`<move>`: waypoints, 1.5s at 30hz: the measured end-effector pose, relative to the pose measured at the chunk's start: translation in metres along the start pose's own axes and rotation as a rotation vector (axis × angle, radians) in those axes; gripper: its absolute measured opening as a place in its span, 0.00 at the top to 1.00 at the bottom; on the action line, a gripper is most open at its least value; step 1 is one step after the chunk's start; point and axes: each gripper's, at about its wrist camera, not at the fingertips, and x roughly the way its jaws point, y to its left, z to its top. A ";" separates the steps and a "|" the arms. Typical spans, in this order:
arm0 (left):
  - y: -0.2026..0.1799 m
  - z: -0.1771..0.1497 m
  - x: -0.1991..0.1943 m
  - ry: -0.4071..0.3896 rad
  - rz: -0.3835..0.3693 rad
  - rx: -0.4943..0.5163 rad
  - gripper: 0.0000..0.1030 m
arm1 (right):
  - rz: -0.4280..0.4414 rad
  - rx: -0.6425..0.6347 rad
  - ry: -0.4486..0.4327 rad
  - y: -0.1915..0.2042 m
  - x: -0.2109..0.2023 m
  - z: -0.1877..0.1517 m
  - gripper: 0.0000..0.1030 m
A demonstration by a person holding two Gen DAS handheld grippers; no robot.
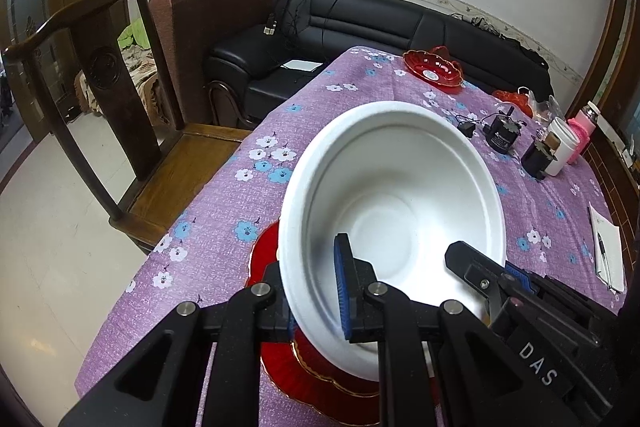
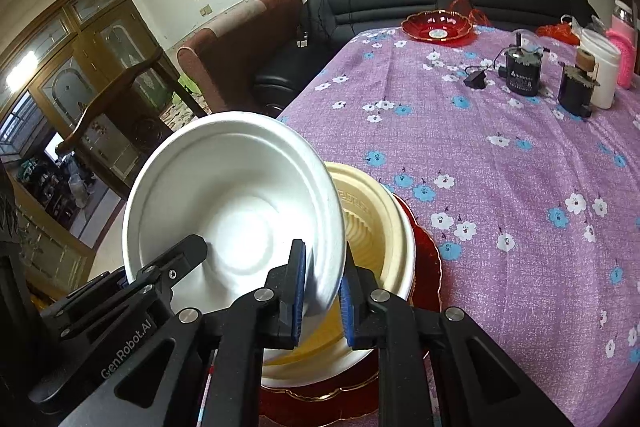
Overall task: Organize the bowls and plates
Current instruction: 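Lower the small white bowl into the beige bowl with the right tool, then open the right tool and pull it back from the stack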
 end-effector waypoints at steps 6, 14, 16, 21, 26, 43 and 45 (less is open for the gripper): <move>0.001 -0.001 -0.003 -0.013 -0.018 -0.009 0.83 | -0.035 -0.024 -0.054 0.005 -0.006 0.000 0.82; 0.000 0.000 -0.019 -0.085 -0.022 -0.019 0.61 | -0.055 -0.021 -0.081 0.003 -0.011 0.002 0.76; 0.000 0.000 -0.022 -0.091 -0.024 -0.018 0.61 | -0.058 -0.013 -0.084 0.002 -0.011 0.002 0.76; 0.001 -0.001 -0.031 -0.113 -0.029 -0.032 0.51 | -0.057 0.009 -0.114 -0.002 -0.017 0.001 0.55; 0.005 -0.006 -0.046 -0.136 -0.054 -0.051 0.45 | -0.079 0.004 -0.150 0.000 -0.026 0.001 0.50; -0.015 -0.053 -0.107 -0.310 0.023 0.003 0.19 | -0.070 0.006 -0.241 -0.006 -0.091 -0.039 0.40; -0.019 -0.059 -0.110 -0.322 0.038 0.014 0.18 | -0.093 -0.009 -0.248 -0.009 -0.096 -0.045 0.40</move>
